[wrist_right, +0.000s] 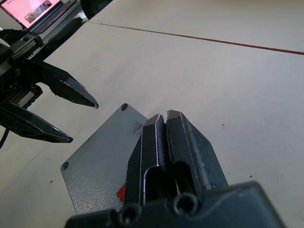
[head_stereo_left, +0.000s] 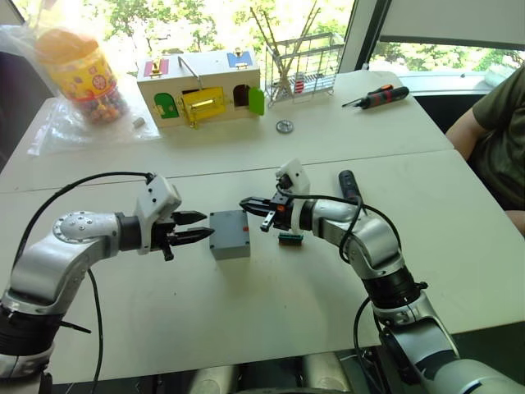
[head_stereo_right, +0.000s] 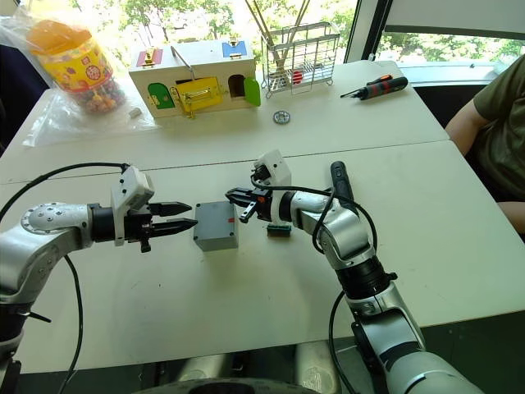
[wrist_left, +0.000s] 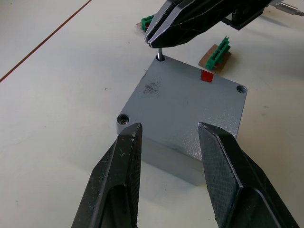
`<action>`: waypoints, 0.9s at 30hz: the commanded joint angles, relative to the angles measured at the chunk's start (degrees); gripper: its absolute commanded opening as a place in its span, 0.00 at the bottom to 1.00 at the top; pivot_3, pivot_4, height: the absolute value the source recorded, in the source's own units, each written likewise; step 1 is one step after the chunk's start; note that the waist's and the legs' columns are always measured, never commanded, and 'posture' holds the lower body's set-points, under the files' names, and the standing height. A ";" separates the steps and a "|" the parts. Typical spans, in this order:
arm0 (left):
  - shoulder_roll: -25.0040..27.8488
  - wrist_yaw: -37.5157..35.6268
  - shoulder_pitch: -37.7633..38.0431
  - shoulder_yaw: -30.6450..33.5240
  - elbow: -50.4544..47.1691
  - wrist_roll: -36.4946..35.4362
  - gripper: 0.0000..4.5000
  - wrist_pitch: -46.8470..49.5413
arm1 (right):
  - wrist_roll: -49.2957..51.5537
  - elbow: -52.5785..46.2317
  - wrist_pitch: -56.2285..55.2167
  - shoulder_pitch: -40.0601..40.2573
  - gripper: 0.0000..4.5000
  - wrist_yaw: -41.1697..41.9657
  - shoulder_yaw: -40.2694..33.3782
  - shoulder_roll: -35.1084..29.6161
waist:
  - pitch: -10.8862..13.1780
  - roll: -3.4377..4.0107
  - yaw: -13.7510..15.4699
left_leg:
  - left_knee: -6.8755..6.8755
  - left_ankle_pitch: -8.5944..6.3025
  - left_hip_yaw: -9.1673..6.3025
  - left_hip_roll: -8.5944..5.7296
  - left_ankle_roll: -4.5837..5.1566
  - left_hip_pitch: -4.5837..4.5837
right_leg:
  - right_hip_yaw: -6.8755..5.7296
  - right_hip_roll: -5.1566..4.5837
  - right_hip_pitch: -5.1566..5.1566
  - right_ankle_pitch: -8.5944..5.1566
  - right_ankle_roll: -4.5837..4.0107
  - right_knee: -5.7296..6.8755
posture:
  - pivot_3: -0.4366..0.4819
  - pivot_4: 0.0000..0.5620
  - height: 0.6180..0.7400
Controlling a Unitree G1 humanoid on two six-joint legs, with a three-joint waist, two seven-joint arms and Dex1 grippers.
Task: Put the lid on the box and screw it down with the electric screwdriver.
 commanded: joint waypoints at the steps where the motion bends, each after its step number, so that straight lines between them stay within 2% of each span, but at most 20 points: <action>1: 0.08 -0.18 -0.64 0.15 -0.77 0.20 0.41 -1.00 | 0.24 -1.67 -0.91 -0.36 0.02 0.00 -0.25 0.71 | 0.00 0.00 -0.01 | 0.00 0.00 0.00 0.00 0.00 0.00 | 0.00 0.00 0.00 0.00 0.00 0.00 | 0.48 0.27 1.00; 4: 0.24 -0.17 -0.63 0.02 -0.77 0.72 0.41 -1.20 | 0.11 -1.56 -1.09 -0.15 0.02 0.14 0.07 0.79 | 0.00 0.00 -0.01 | 0.00 0.00 0.00 0.00 0.00 0.00 | 0.00 0.00 0.00 0.00 0.00 0.00 | 0.48 0.27 1.00; 7: 0.16 -0.26 -0.59 0.24 -0.87 0.57 0.41 -0.98 | -0.17 -1.71 -1.18 0.04 0.18 0.61 0.61 0.40 | 0.00 0.00 -0.01 | 0.00 0.00 0.00 0.00 0.00 0.00 | 0.00 0.00 0.00 0.00 0.00 0.00 | 0.48 0.27 1.00; 12: 0.16 -0.59 -1.04 0.72 -0.34 0.18 0.41 -0.88 | -0.38 -2.99 -1.12 -0.30 0.76 0.90 0.54 -0.46 | 0.00 0.00 0.00 | 0.00 0.00 0.00 0.00 0.00 0.00 | 0.00 0.00 0.00 0.00 0.00 0.00 | 0.48 0.27 1.00; 14: -0.25 -0.56 -1.67 0.67 -0.06 -0.08 0.41 -0.81 | 0.06 -4.12 -0.60 -0.68 0.93 1.21 -0.13 -1.18 | 0.00 0.00 0.04 | 0.00 0.00 0.00 0.00 0.00 0.00 | 0.00 0.00 0.00 0.00 0.00 0.00 | 0.48 0.27 1.00; 17: -1.41 -0.49 -3.25 0.26 -0.17 -1.01 0.41 -0.28 | 2.64 -7.65 2.11 -1.38 0.93 1.85 -2.95 -3.11 | 0.00 0.00 0.17 | 0.01 0.00 0.00 -0.02 0.00 0.00 | 0.00 -0.01 0.01 0.00 0.00 0.00 | 0.48 0.27 1.00; 20: -2.62 -1.98 -7.06 -0.51 -0.87 -3.20 0.41 0.87 | 10.70 -13.53 13.15 -4.87 0.93 1.60 -13.82 -8.73 | 0.02 0.01 0.50 | 0.04 0.00 -0.02 -0.04 0.00 -0.03 | -0.02 -0.03 0.02 0.00 0.00 0.00 | 0.48 0.27 1.00; 22: -2.51 -3.32 -8.70 -1.73 -1.39 -3.41 0.41 0.68 | 13.05 -14.93 18.67 -6.09 0.93 2.92 -17.15 -14.85 | 0.01 0.01 0.60 | 0.13 0.00 -0.06 -0.09 0.00 -0.05 | -0.04 -0.06 0.07 0.00 0.00 -0.01 | 0.48 0.27 1.00; 23: -2.60 -3.48 -9.26 -2.36 -1.75 -3.44 0.41 0.73 | 13.94 -15.25 20.35 -6.26 0.97 3.55 -18.00 -17.34 | 0.01 0.00 0.54 | 0.12 -0.01 -0.08 -0.12 0.02 -0.02 | -0.04 -0.08 0.12 0.00 0.00 -0.03 | 0.48 0.27 1.00; 25: -2.87 -5.54 -11.51 -4.22 -2.23 -3.60 0.41 -0.10 | 16.06 -15.20 26.44 -7.07 0.97 8.32 -18.30 -28.13 | 0.01 0.00 0.42 | 0.07 -0.03 -0.07 -0.10 0.06 -0.02 | -0.04 -0.07 0.14 0.00 0.00 -0.10 | 0.48 0.27 1.00; 27: -3.25 -7.67 -13.40 -6.30 -2.80 -3.40 0.41 -1.34 | 15.62 -11.91 34.54 -9.40 0.97 8.98 -15.84 -37.04 | 0.03 0.01 0.39 | 0.01 -0.04 -0.05 -0.07 0.08 -0.03 | -0.05 -0.09 0.13 -0.01 0.01 -0.17 | 0.48 0.27 1.00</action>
